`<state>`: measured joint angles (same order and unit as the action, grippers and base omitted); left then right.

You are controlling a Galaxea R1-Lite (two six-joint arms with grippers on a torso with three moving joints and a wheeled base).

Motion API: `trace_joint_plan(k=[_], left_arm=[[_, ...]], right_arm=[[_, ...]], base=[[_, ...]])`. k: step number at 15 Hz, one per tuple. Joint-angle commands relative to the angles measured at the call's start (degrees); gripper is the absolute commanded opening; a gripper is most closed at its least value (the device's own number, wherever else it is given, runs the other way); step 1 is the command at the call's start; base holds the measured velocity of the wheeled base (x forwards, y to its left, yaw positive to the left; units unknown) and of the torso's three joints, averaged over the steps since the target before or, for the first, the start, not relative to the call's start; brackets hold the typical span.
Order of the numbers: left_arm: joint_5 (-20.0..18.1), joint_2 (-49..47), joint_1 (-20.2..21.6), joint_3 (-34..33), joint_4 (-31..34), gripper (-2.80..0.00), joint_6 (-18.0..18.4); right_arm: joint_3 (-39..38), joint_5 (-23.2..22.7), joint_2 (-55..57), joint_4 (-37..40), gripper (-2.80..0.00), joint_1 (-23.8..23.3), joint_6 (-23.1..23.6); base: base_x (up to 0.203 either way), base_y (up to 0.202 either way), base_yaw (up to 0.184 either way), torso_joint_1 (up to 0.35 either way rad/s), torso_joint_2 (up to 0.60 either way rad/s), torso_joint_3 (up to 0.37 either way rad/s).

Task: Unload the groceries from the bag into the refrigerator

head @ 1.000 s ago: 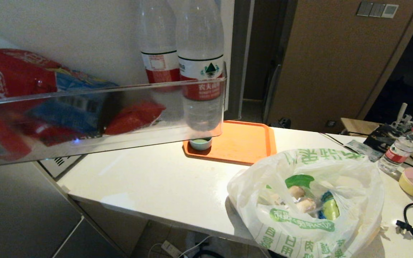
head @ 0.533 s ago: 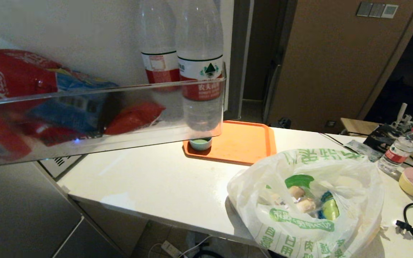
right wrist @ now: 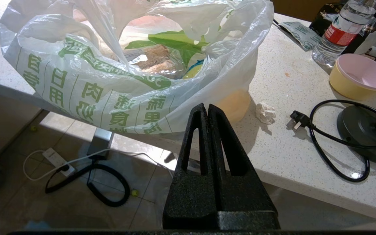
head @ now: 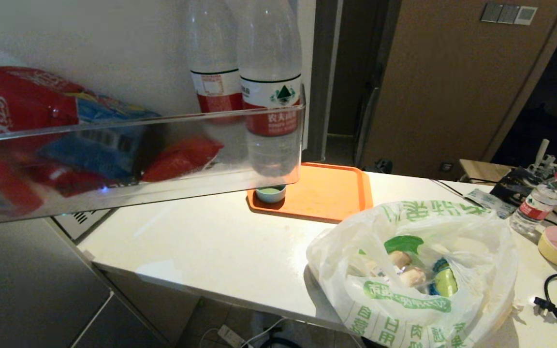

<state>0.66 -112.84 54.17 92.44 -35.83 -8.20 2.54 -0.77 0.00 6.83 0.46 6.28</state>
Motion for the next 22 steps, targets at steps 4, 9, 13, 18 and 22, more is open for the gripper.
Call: trace_joint_plan(k=[4, 9, 13, 18, 22], left_arm=[[-0.48, 0.07, -1.45, -0.61, 0.76, -2.80, -0.17], [-0.48, 0.68, -3.62, -0.68, 1.73, -2.80, -0.40], [-0.48, 0.78, -3.98, -0.77, 1.73, -2.80, -1.11], [-0.37, 0.39, -3.98, -0.77, 1.70, -2.80, -0.94], [-0.04, -0.10, -3.98, -0.60, 1.55, -2.80, -0.76]], right_arm=[[0.01, -0.02, 0.00, 0.03, -2.80, 0.04, 0.05], [0.01, -0.02, 0.00, 0.03, -2.80, 0.06, 0.05], [0.01, -0.02, 0.00, 0.03, -2.80, 0.06, 0.05], [0.01, -0.02, 0.00, 0.03, -2.80, 0.05, 0.05], [0.01, -0.02, 0.00, 0.03, -2.80, 0.06, 0.05]], base=[[0.000, 0.000, 0.000, 0.000, 0.00, 0.000], [0.000, 0.000, 0.000, 0.000, 0.00, 0.000], [0.000, 0.000, 0.000, 0.000, 0.00, 0.000], [0.000, 0.000, 0.000, 0.000, 0.00, 0.000], [0.000, 0.000, 0.000, 0.000, 0.00, 0.000]])
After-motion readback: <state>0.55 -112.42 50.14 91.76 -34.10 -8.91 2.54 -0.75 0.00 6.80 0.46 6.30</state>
